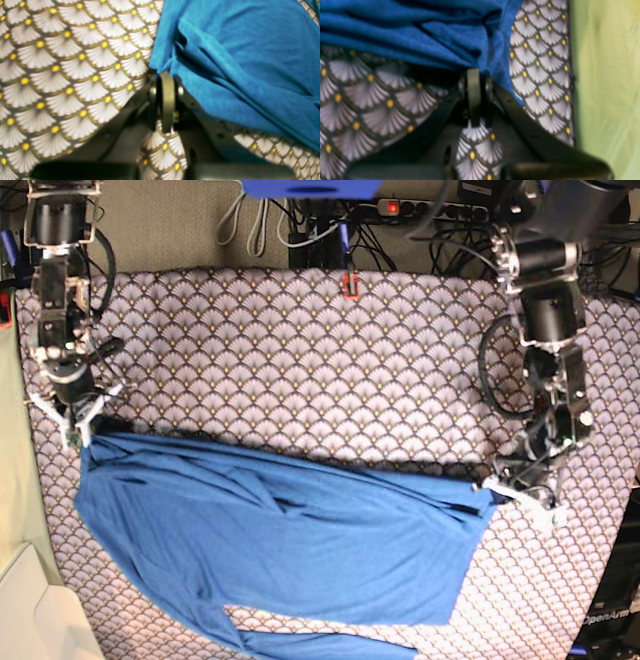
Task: Fold the T-shirt properly
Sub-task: 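Lift both grippers and pull the shirt's shoulder edge toward the robot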
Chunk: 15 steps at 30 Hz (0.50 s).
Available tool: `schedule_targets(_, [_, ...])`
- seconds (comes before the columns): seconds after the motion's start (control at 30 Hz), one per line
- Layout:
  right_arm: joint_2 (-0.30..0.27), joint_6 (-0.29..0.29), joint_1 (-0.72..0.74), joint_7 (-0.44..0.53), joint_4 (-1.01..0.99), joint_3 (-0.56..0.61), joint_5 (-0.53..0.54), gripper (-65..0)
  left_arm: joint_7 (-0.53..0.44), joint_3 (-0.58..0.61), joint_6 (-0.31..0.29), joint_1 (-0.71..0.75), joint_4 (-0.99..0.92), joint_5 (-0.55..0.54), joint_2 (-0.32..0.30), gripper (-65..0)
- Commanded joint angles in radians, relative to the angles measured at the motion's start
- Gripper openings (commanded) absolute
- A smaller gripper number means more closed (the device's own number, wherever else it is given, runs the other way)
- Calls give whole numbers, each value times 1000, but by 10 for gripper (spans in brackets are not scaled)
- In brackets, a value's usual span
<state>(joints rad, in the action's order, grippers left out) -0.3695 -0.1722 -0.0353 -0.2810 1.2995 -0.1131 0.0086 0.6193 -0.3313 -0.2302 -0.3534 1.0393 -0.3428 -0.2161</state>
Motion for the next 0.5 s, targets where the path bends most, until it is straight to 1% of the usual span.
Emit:
schedule_targets(0.0, [-26,9,-2,24,21,-26,-2,-650,-17,-2,-1,-6,29,-6,-22,-645])
schedule_targets(0.07, [-26,9,-15,24,21,-49,-2,-650,-17,-2,-1,14,48,-22,-29,-645])
schedule_targets(0.27, [-32,9,-51,25,32,-95,-2,-650,-12,-52,2,70,86,-117,-79,-645])
schedule_targets(0.33, [-32,9,-82,25,59,-93,-2,-650,-12,-52,4,87,101,-137,-95,-645])
schedule_targets(0.47, [-29,9,-151,25,139,-90,-2,-650,-11,-58,4,141,137,-149,-104,-645])
